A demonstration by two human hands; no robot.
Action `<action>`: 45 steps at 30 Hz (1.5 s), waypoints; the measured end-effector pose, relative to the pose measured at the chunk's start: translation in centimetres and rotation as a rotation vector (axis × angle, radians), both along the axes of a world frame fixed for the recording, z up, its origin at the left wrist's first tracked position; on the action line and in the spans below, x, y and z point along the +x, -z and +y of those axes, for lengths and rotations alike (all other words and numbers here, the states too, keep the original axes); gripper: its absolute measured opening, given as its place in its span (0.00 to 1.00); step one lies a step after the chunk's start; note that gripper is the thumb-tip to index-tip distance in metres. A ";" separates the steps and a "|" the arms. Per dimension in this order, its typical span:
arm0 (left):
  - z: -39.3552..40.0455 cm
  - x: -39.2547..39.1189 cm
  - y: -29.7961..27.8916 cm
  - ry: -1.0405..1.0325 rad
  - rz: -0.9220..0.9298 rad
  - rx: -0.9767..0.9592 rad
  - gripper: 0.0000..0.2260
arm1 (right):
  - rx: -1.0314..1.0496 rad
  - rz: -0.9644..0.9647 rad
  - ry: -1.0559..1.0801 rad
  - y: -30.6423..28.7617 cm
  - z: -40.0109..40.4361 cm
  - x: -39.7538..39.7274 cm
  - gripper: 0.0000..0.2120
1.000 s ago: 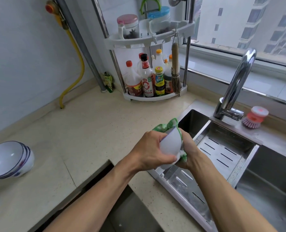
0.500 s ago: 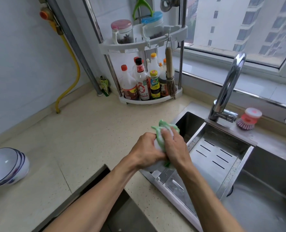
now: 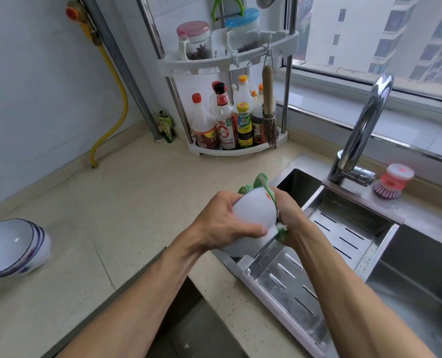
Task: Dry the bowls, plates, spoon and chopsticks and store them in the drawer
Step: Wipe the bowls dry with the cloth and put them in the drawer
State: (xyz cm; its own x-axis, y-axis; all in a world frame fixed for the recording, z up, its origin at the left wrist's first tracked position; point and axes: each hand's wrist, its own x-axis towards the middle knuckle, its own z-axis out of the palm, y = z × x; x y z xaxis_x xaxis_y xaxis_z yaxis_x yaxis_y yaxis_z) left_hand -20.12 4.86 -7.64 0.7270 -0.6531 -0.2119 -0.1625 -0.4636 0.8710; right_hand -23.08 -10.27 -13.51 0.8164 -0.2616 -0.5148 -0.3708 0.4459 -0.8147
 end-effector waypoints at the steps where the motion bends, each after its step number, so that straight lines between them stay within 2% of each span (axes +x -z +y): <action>1: 0.2 0.2 0.0 -0.063 0.033 -0.057 0.15 | 0.016 -0.001 0.027 -0.1 -0.1 0.0 0.16; 3: 0.2 0.4 0.6 -0.242 0.152 -0.176 0.16 | -0.101 -0.049 0.042 -0.3 0.1 0.1 0.13; 6: -0.4 0.4 1.6 -0.580 0.330 -0.347 0.16 | -0.443 -0.200 0.010 -1.6 2.0 -0.6 0.15; 8: -0.8 0.1 2.2 -0.677 0.385 -0.402 0.21 | -0.664 -0.224 0.010 -1.1 3.3 -1.2 0.17; 10: -1.2 -0.3 2.3 -0.686 0.401 -0.416 0.17 | -0.661 -0.196 0.064 -0.1 3.1 -1.0 0.19; 13: -1.5 -1.0 2.6 -0.716 0.356 -0.425 0.11 | -0.453 -0.091 0.092 0.2 1.8 -0.4 0.20; 17: -1.4 -0.3 2.7 -0.868 0.381 -0.478 0.11 | -0.634 -0.194 -0.008 1.3 3.2 -1.2 0.20; 21: -0.7 -0.2 2.2 -0.815 0.380 -0.467 0.11 | -0.547 -0.198 -0.087 2.0 2.4 -1.0 0.20; 24: 0.1 -0.2 2.3 -0.800 0.362 -0.458 0.16 | -0.582 -0.175 -0.112 1.3 2.3 -0.5 0.19; 27: 1.1 0.1 2.0 -0.744 0.377 -0.439 0.21 | -0.644 -0.353 -0.064 0.1 3.9 -0.7 0.15; 30: 3.6 -0.3 1.8 -0.578 0.339 -0.353 0.12 | -0.690 -0.485 -0.261 -1.5 5.5 -0.2 0.15; 32: 5.1 -0.5 1.5 -0.529 0.282 -0.296 0.10 | -0.598 -0.465 -0.353 -2.1 5.8 0.6 0.16; 36: 9.5 -1.1 -0.2 -0.567 0.219 -0.289 0.21 | -0.413 -0.239 -0.364 -2.7 8.4 1.4 0.19; 38: 11.9 -1.8 -0.7 -0.690 0.281 -0.441 0.26 | -0.314 -0.107 -0.324 -2.4 10.9 0.9 0.19; 40: 14.2 -2.7 -1.1 -0.874 0.332 -0.633 0.29 | -0.160 -0.137 -0.231 -2.0 14.6 0.1 0.19; 41: 15.5 -3.2 -1.3 -0.977 0.335 -0.704 0.28 | -0.088 -0.181 -0.195 -1.9 17.0 -0.1 0.19; 43: 18.2 -4.3 -1.4 -1.184 0.302 -0.784 0.17 | 0.045 -0.234 -0.177 -2.1 22.5 -1.4 0.19; 45: 21.2 -5.4 -1.2 -1.368 0.290 -0.817 0.11 | 0.088 -0.232 -0.172 -2.0 27.8 -3.5 0.24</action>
State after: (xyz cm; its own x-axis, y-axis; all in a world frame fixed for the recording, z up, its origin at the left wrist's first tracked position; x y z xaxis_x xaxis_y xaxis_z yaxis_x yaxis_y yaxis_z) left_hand -25.50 26.02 -6.47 0.8282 0.4141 -0.3776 0.1662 0.4621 0.8711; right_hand -26.60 17.57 -11.52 0.9435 -0.0713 -0.3237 -0.2556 0.4655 -0.8473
